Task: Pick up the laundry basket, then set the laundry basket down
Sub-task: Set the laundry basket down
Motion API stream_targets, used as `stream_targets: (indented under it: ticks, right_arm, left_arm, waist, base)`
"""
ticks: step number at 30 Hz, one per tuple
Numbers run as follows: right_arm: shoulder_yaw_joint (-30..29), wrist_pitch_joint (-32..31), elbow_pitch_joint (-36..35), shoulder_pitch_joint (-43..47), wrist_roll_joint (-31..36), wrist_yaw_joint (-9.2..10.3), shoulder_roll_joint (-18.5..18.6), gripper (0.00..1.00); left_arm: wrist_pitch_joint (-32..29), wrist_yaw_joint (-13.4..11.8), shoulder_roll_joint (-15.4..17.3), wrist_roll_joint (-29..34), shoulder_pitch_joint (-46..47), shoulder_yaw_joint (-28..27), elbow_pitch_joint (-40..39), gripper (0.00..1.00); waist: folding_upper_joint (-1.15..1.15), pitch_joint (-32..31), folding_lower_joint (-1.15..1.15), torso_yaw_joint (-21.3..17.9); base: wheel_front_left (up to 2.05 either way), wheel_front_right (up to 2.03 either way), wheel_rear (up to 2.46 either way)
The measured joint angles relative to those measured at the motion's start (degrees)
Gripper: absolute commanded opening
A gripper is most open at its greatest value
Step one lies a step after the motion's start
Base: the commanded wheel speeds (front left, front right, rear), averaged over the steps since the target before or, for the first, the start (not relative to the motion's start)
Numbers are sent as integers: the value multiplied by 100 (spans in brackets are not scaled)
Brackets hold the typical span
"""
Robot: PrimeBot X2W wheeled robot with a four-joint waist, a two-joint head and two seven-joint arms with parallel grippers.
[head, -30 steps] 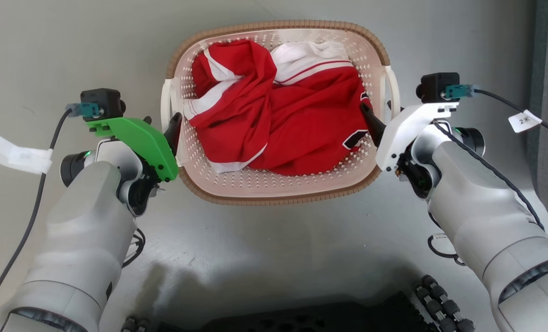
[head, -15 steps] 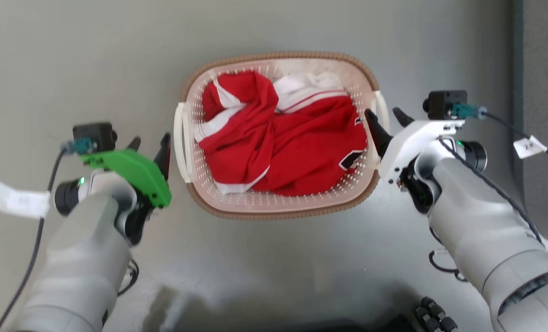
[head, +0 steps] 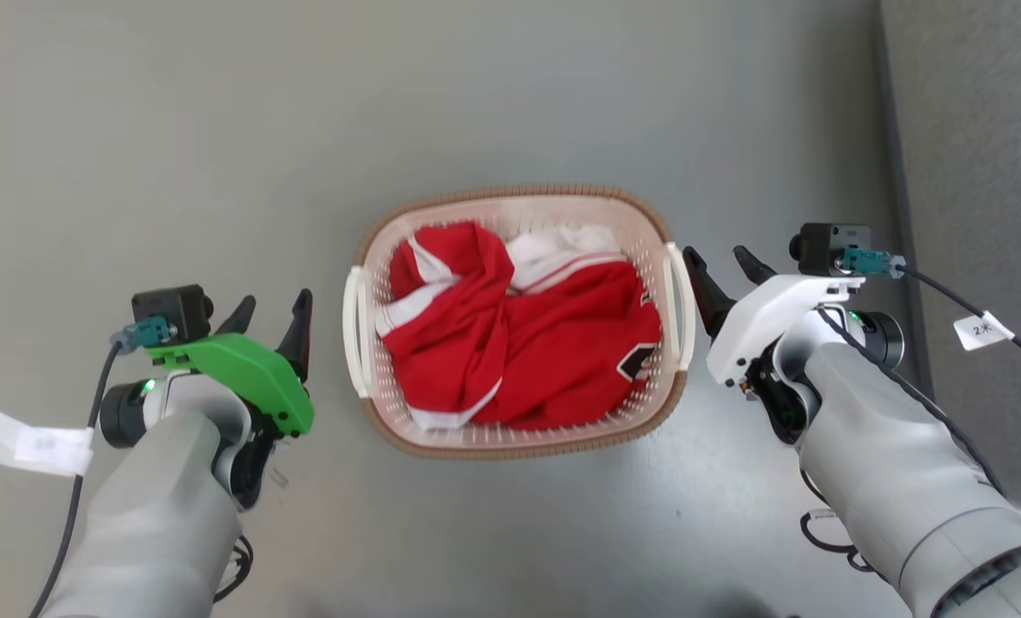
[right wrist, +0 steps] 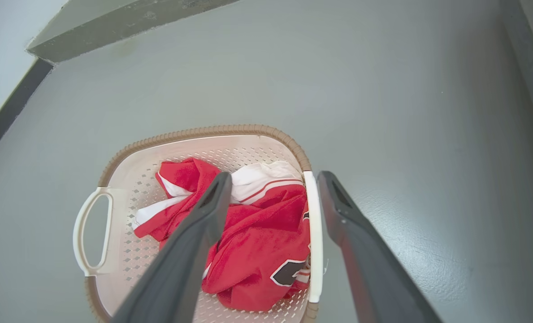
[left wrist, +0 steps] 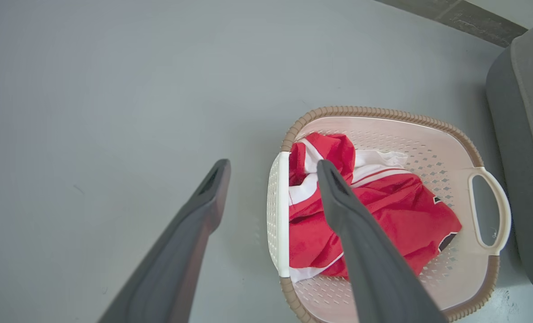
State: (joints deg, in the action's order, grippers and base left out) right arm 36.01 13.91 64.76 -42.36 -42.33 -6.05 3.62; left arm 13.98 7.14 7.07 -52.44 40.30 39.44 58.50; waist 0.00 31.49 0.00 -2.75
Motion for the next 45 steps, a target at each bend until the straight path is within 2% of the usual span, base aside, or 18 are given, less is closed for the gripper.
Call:
stream_targets:
  ticks: [9,14,16,19,20,32,38,45]
  right_arm:
    - [-148,44,-460,177,108,15,167,100]
    - [-449,44,-1095,188,261,244,353,100]
    - [-544,44,-1313,228,363,275,403,100]
    - [-653,46,-1617,402,472,376,454,100]
    - [-726,49,-1830,536,582,493,525,100]
    - [-1233,52,-3262,1140,1246,969,770,100]
    - [-1388,52,-3820,1591,1532,1076,818,100]
    - [-1471,52,-4179,2234,1715,1171,887,100]
  left_arm:
    - [45,-4,255,349,-119,-56,-376,100]
    - [44,-148,458,557,-132,-413,-966,100]
    - [44,-225,519,715,-158,-546,-1193,100]
    - [45,-332,559,843,-274,-701,-1533,100]
    - [45,-415,590,944,-395,-799,-1764,100]
    - [45,-947,745,1658,-1108,-1323,-3237,100]
    - [45,-1136,805,1936,-1600,-1389,-3866,100]
    - [45,-1226,813,2113,-2229,-1495,-4340,100]
  waist:
    - [0,-644,0,-5]
    - [0,-961,0,-3]
    - [0,-1080,0,-4]
    - [0,-1249,0,-6]
    - [0,-1358,0,-8]
    - [0,-1944,0,-11]
    - [0,-2197,0,-23]
    - [0,-2469,0,-39]
  base:
    - [0,0,0]
    - [0,0,0]
    - [0,0,0]
    - [0,0,0]
    - [0,0,0]
    - [0,0,0]
    - [0,0,0]
    - [0,0,0]
